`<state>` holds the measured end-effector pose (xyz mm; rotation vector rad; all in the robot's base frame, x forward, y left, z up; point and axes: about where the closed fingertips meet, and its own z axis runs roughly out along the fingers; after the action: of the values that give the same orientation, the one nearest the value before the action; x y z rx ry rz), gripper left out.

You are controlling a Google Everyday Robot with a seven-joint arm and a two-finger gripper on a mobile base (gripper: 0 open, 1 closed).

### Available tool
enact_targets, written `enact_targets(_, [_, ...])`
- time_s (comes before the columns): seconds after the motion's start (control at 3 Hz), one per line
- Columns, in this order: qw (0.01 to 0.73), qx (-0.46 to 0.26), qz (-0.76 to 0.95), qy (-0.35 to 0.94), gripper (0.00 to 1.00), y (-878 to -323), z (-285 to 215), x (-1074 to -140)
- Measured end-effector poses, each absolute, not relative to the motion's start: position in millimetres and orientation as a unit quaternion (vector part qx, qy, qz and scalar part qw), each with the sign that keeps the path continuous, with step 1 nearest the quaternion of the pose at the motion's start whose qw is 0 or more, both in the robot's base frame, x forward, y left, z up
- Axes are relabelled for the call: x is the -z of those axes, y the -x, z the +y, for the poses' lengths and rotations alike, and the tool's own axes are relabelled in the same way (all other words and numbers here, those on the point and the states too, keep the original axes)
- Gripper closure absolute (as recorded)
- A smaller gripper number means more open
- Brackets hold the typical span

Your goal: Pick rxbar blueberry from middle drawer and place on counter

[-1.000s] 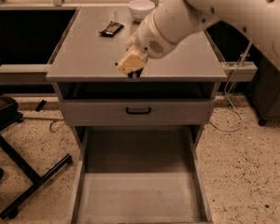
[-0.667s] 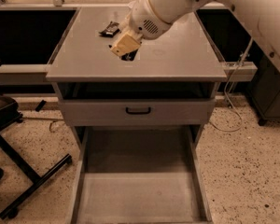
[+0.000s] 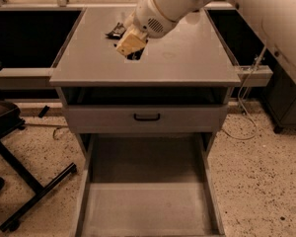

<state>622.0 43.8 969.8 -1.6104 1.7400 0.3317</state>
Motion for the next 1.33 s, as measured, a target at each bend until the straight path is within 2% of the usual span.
enact_targets(0.67, [0.395,-0.033,0.709,0.583,1.00,-704.5,16.8,-960.2])
enact_targets(1.33, [0.357,-0.014,0.762,0.541,1.00,-743.2,-14.9,-909.8])
